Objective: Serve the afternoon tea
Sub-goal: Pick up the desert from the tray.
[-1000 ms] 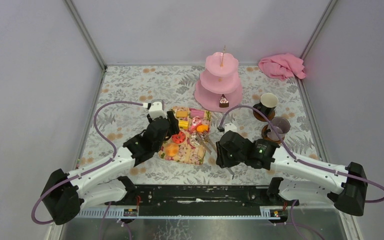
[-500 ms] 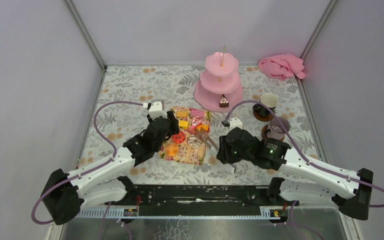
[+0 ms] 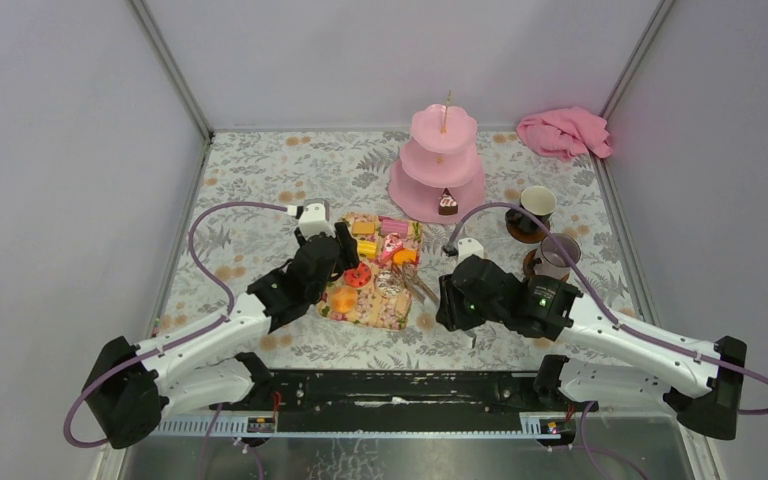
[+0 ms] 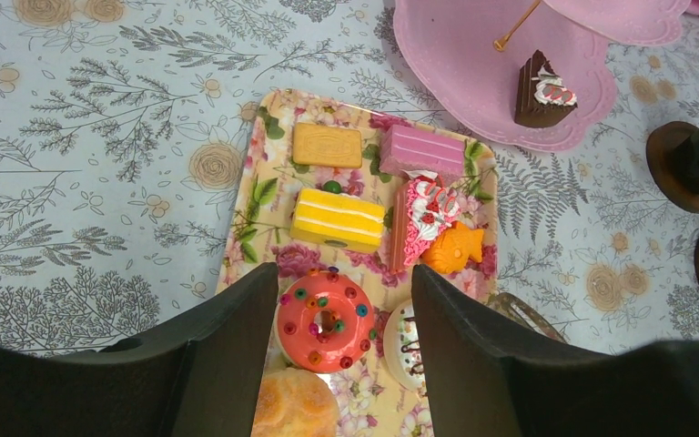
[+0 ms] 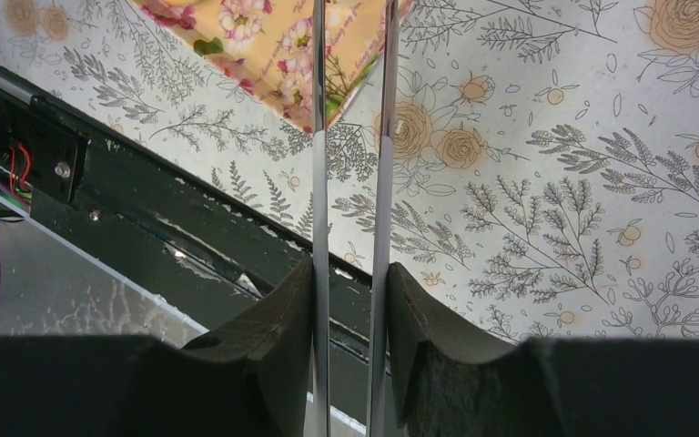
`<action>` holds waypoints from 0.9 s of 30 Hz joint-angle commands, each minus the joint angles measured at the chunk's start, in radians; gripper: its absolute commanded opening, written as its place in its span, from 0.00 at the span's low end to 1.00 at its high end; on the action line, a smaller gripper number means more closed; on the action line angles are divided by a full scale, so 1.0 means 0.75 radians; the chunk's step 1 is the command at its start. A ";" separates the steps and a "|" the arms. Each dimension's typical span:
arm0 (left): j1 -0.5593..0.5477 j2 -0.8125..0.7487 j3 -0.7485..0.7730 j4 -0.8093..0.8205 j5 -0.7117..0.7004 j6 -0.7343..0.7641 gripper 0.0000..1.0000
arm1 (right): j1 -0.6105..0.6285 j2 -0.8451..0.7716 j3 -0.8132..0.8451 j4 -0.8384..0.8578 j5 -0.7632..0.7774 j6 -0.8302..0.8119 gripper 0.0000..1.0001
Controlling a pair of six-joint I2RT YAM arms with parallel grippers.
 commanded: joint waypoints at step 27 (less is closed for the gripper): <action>0.010 0.016 0.046 -0.015 -0.054 -0.021 0.64 | 0.007 0.044 0.070 -0.045 -0.061 -0.203 0.44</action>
